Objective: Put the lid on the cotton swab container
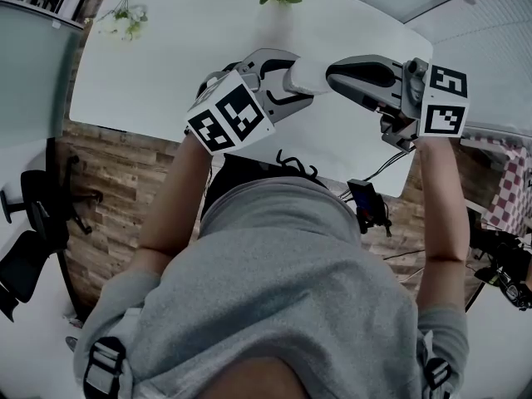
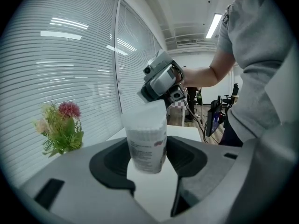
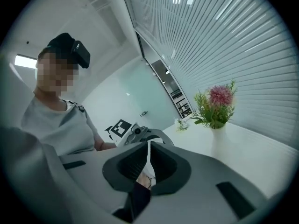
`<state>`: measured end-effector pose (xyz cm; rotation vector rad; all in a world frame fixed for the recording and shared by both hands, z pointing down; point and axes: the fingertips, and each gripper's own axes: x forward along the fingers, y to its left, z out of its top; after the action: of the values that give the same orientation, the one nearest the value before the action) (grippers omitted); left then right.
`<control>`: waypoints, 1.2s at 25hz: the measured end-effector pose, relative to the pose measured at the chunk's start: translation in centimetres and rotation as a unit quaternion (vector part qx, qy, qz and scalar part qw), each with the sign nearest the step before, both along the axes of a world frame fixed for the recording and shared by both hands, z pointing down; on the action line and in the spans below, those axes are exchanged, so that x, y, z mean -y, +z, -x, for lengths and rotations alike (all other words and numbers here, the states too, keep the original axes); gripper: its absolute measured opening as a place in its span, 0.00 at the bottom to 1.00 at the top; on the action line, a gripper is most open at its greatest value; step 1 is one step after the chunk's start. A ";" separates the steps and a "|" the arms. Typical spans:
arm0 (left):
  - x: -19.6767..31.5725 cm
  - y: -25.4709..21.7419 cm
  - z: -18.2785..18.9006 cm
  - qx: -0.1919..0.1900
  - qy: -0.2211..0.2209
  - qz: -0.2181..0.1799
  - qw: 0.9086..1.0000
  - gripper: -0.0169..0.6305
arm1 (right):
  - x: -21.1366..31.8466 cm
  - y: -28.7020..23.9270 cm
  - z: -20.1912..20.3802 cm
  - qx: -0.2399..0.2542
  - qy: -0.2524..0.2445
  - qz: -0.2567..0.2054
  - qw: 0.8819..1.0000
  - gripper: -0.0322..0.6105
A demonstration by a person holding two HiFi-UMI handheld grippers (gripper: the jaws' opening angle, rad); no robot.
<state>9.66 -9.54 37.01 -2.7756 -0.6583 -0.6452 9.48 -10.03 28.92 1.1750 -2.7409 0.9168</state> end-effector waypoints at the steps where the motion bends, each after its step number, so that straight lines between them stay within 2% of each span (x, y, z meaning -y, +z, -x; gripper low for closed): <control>1: 0.0 0.0 -0.1 0.000 0.000 0.002 1.000 0.39 | 0.0 0.1 0.1 -0.005 -0.004 0.002 1.000 0.11; 7: -0.2 0.0 -0.4 0.007 -0.002 0.020 1.000 0.39 | 0.3 0.4 0.6 -0.030 -0.012 0.004 0.999 0.10; 12: 0.0 0.7 -0.4 0.019 -0.008 0.015 1.000 0.39 | 0.5 1.3 0.8 -0.064 -0.023 0.013 0.998 0.09; 18: 0.3 0.7 -0.7 0.023 -0.027 0.037 0.999 0.39 | 1.0 1.5 0.4 -0.077 -0.015 0.007 0.997 0.09; 30: 0.6 1.2 -0.8 0.033 -0.052 0.040 0.997 0.38 | 1.2 2.1 0.2 -0.104 -0.007 0.002 0.995 0.09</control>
<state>10.46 -10.17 38.17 -2.8888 -0.5684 -0.7504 9.25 -11.23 31.00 1.1763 -2.5786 0.7514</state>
